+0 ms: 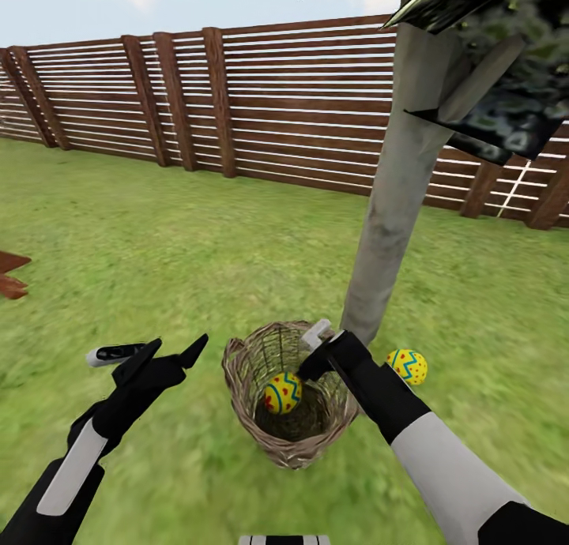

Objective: Take the three Easter eggs out of the wicker basket on the lawn in the garden, then place them on the lawn next to a single tree (choose any tree) so that all three eggs are next to the same tree and none are left in the basket.

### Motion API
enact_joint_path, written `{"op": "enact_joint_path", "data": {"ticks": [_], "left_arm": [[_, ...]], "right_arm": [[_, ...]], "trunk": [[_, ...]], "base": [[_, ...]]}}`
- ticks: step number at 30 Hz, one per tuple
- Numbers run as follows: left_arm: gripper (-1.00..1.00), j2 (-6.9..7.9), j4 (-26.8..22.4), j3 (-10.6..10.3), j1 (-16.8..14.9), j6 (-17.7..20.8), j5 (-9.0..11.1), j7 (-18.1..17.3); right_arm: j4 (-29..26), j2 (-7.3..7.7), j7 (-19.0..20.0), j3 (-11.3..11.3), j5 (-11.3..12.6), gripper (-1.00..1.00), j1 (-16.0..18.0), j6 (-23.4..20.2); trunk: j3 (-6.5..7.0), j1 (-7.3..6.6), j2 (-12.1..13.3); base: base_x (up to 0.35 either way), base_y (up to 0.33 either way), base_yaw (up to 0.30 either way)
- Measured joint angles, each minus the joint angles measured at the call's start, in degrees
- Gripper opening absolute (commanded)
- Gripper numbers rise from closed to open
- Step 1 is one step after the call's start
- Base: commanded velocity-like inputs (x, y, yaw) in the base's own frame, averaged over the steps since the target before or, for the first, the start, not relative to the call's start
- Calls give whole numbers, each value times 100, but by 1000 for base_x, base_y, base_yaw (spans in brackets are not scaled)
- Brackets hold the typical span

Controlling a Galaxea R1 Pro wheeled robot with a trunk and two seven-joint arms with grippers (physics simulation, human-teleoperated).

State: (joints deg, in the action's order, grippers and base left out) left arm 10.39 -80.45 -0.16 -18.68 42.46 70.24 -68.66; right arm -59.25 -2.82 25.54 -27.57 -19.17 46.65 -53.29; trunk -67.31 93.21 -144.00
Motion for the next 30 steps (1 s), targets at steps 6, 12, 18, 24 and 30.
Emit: {"op": "enact_joint_path", "data": {"ticks": [6, 12, 18, 24, 30], "left_arm": [[100, 5, -2, 2, 0, -51, 8, -6], [100, 5, -3, 1, 0, -52, 8, -7], [100, 5, -4, 1, 0, -52, 8, -8], [100, 5, -4, 1, 0, -52, 8, -8], [100, 5, 0, 1, 4, -52, 8, -13]], "right_arm": [[4, -1, -17, -26, 0, 100, 0, 9], [47, -4, -26, -43, 0, 100, 0, 8], [53, -1, -29, -45, 0, 100, 0, 17], [59, -1, -35, -45, 0, 100, 0, 17], [70, -27, -36, -52, 1, 100, 0, 20]], "trunk": [[0, 0, 0], [-5, -2, 0], [-19, -2, 0], [-33, -2, 0], [-47, -3, 0]], "base": [[-153, -249, 290], [-27, -320, 293], [-1, -335, 292], [36, -335, 292], [113, -323, 292]]}}
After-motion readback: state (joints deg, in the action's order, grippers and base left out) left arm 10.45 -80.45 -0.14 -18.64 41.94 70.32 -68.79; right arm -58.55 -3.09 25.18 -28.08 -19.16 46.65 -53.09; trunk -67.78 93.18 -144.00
